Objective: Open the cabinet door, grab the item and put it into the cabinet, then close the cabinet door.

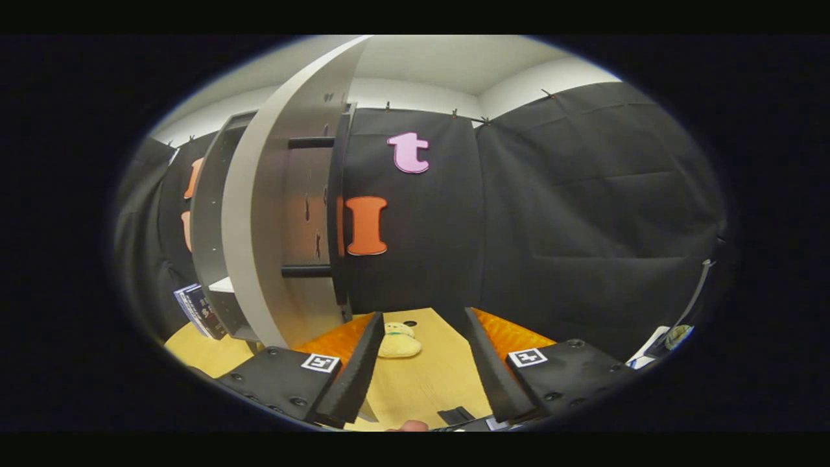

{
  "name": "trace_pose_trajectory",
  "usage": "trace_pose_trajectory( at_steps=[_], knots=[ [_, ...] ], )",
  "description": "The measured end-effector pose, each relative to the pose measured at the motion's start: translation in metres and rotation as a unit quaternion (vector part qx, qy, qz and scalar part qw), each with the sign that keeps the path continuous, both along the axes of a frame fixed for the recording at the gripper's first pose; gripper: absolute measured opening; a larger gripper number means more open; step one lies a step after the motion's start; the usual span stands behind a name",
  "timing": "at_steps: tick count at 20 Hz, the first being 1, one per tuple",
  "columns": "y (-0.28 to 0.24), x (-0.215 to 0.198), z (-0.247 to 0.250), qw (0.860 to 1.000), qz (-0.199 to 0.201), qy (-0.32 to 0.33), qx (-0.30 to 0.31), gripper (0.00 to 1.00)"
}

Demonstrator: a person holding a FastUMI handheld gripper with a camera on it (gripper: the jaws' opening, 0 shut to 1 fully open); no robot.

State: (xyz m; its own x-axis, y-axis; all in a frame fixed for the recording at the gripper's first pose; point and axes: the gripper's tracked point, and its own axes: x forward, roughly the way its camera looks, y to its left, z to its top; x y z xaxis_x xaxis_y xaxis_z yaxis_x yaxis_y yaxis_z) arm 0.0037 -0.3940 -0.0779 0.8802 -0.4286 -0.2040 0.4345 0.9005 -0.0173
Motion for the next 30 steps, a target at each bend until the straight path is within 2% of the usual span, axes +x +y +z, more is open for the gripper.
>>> trace_pose_trajectory(
  at_steps=[7,19,27,30],
  knots=[
    [0.055,0.008,-0.001,1.000,0.020,0.003,-0.010,0.80],
    [0.156,0.046,-0.015,0.998,0.057,0.012,-0.007,0.82],
    [0.228,0.087,-0.033,0.992,0.122,0.022,0.006,0.88],
    [0.242,0.088,-0.027,0.992,0.126,0.017,-0.006,0.93]
  ],
)
